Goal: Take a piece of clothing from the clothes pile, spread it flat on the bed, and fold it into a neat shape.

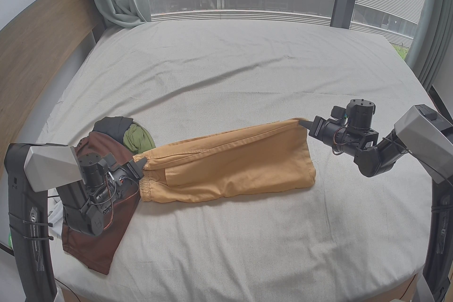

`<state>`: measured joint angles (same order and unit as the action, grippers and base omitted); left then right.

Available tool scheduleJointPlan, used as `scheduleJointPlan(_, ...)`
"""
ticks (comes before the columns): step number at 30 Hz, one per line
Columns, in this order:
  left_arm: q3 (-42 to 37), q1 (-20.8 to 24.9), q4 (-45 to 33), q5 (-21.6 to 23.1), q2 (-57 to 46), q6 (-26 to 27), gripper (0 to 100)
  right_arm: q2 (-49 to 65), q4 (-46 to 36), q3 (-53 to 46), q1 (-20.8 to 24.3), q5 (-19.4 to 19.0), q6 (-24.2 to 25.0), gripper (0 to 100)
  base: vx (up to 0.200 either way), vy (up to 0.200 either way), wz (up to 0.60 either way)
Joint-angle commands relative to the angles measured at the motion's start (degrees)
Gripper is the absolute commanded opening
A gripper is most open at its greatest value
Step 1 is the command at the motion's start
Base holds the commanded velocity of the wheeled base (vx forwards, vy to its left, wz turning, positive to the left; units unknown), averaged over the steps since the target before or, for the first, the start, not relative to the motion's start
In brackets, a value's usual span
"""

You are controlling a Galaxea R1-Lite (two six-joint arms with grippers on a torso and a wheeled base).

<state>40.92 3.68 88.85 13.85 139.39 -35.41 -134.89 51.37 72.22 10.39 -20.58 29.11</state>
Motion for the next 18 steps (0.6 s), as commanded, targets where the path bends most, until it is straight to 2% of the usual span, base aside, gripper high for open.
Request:
scheduleJointPlan(1,0.6,-0.3,0.0,-0.2,0.9,0.0,0,-2.0,0.0,1.4,0.3,0.0,0.0,0,0.0,0.0,0.0)
scheduleJointPlan(16,1.2,-0.4,0.0,-0.4,1.6,0.0,0,-4.2,0.0,3.7,0.2,0.1,-0.1,0,0.0,0.0,0.0)
scheduleJointPlan(17,1.3,-0.4,0.0,-0.4,1.6,0.0,100,-4.2,0.0,3.8,0.2,0.1,-0.1,0,0.0,0.0,0.0)
scheduleJointPlan(18,1.4,-0.4,0.0,-0.4,1.6,0.0,100,-4.2,0.0,3.9,0.2,0.1,-0.1,0,0.0,0.0,0.0)
